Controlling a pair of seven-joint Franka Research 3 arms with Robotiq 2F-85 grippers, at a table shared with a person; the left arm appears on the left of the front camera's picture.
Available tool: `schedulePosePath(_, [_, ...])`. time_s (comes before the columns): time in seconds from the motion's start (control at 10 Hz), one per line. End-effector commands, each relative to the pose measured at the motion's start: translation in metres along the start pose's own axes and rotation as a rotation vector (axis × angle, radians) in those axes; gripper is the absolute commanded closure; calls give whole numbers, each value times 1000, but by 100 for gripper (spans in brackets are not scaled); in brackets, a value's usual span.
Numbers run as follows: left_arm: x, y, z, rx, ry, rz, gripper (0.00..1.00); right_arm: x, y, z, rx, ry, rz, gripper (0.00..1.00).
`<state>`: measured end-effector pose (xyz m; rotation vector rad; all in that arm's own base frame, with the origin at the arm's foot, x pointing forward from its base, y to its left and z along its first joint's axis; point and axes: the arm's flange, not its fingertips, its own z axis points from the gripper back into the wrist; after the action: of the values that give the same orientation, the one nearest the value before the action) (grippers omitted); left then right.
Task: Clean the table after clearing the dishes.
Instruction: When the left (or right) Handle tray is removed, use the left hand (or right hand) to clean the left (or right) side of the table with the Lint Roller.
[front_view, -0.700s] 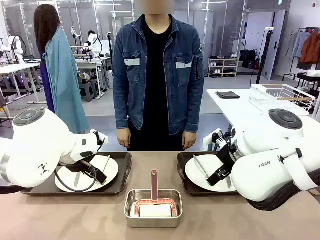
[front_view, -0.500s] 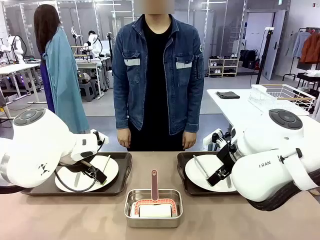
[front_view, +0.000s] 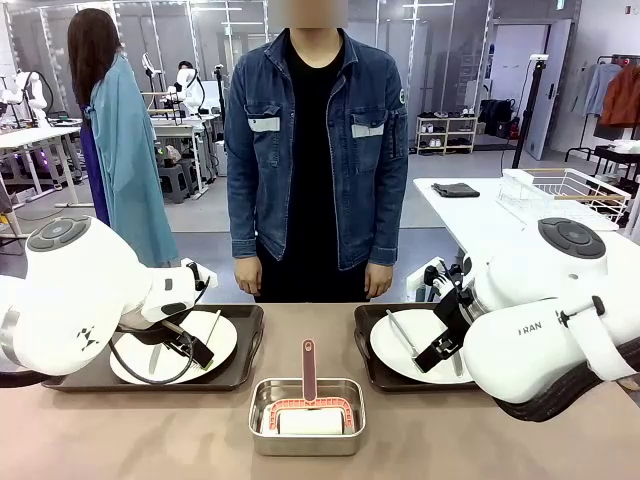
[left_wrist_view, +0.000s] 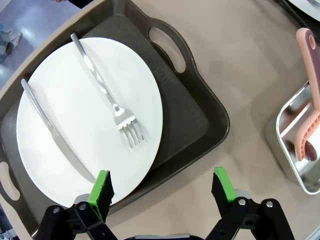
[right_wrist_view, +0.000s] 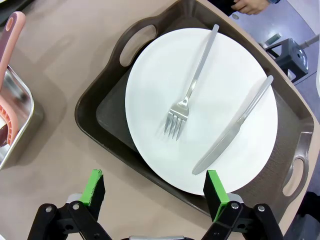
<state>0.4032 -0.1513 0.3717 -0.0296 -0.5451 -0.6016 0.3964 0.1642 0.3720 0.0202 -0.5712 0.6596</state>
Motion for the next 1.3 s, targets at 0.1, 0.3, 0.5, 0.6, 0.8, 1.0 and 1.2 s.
schedulePosePath(0.1, [0, 0, 0, 0, 0, 0, 0, 0, 0, 0, 0, 0, 0, 0])
schedulePosePath(0.3, [24, 20, 12, -6, 40, -44, 0, 25, -20, 8, 103, 4, 20, 0])
schedulePosePath(0.5, [43, 41, 34, -166, 55, -24, 0, 47, -49, 21, 247, 14, 19, 0])
schedulePosePath(0.6, [49, 52, 42, -260, 61, -17, 0, 55, -64, 23, 343, 10, -13, 0])
schedulePosePath(0.8, [58, 84, 55, -488, 23, 54, 0, 67, -95, 28, 612, -65, -114, 0])
schedulePosePath(1.0, [54, 120, 57, -782, -125, 173, 0, 66, -115, 26, 865, -155, -243, 0])
schedulePosePath(1.2, [41, 139, 52, -1058, -281, 275, 0, 62, -124, 27, 1048, -236, -354, 0])
